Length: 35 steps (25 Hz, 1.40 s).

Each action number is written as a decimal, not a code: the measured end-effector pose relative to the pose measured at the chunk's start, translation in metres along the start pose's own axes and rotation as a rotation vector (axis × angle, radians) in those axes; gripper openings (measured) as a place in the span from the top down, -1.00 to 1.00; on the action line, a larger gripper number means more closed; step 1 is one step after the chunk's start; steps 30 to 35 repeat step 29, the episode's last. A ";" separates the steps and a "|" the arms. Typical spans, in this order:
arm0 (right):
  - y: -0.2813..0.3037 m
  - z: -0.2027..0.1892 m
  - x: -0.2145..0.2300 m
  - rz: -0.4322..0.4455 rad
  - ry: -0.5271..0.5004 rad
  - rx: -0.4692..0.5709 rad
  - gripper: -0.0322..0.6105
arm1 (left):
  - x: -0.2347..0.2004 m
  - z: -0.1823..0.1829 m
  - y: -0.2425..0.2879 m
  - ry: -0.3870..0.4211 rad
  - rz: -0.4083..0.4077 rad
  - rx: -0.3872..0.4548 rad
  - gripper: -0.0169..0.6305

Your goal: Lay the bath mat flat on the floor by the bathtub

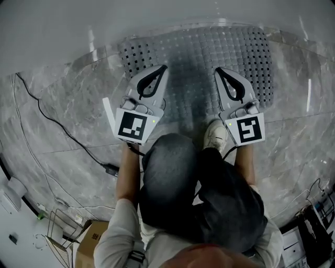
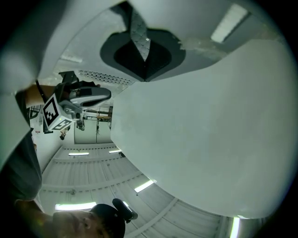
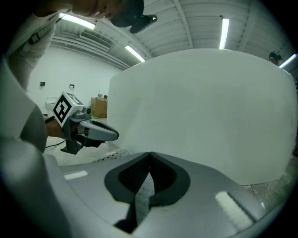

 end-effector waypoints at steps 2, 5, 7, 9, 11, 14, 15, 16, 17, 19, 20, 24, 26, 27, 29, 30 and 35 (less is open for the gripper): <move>-0.003 -0.004 -0.003 0.005 0.008 0.002 0.89 | 0.003 -0.003 0.001 -0.001 -0.010 -0.003 0.93; -0.006 -0.009 -0.006 0.000 0.021 -0.008 0.89 | 0.007 -0.008 0.000 -0.011 -0.021 -0.008 0.93; -0.006 -0.011 -0.007 -0.002 0.027 -0.011 0.89 | 0.008 -0.009 -0.001 -0.017 -0.025 -0.010 0.93; -0.006 -0.010 -0.007 -0.001 0.026 -0.010 0.89 | 0.010 -0.009 -0.001 -0.019 -0.028 -0.008 0.93; -0.007 -0.009 -0.007 -0.001 0.023 -0.006 0.90 | 0.012 -0.008 -0.002 -0.019 -0.032 -0.005 0.93; -0.007 -0.008 -0.007 -0.002 0.023 -0.004 0.89 | 0.013 -0.008 -0.002 -0.023 -0.038 -0.004 0.93; -0.006 -0.008 -0.006 -0.002 0.022 -0.004 0.89 | 0.013 -0.008 -0.002 -0.024 -0.040 -0.004 0.93; -0.006 -0.008 -0.006 -0.001 0.021 -0.005 0.89 | 0.013 -0.008 -0.002 -0.025 -0.042 -0.003 0.93; -0.006 -0.008 -0.006 -0.001 0.021 -0.005 0.90 | 0.013 -0.008 -0.001 -0.026 -0.043 -0.003 0.93; -0.005 -0.008 -0.006 0.001 0.020 -0.004 0.89 | 0.013 -0.009 -0.001 -0.027 -0.043 -0.003 0.93; -0.005 -0.008 -0.006 0.001 0.021 -0.004 0.90 | 0.014 -0.009 -0.001 -0.027 -0.044 -0.004 0.93; -0.005 -0.009 -0.006 0.002 0.019 -0.005 0.89 | 0.014 -0.010 0.000 -0.031 -0.046 -0.006 0.93; -0.004 -0.009 -0.005 0.003 0.017 -0.006 0.89 | 0.013 -0.010 0.001 -0.032 -0.045 -0.005 0.93; -0.004 -0.009 -0.005 0.004 0.016 -0.006 0.90 | 0.013 -0.010 0.001 -0.031 -0.046 -0.005 0.93; -0.003 -0.009 -0.005 0.004 0.015 -0.006 0.89 | 0.013 -0.010 0.001 -0.030 -0.046 -0.005 0.93; -0.003 -0.009 -0.005 0.004 0.015 -0.006 0.89 | 0.013 -0.010 0.001 -0.030 -0.046 -0.005 0.93; -0.003 -0.009 -0.005 0.004 0.015 -0.006 0.89 | 0.013 -0.010 0.001 -0.030 -0.046 -0.005 0.93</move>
Point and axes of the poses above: the fingertips, and each gripper's own axes: y forward along the fingers, x to its right, z out of its top, the point moved 5 cm from there along -y, backward along the fingers, and after that the axes turned 4 degrees about -y, right-handed, at the moved point
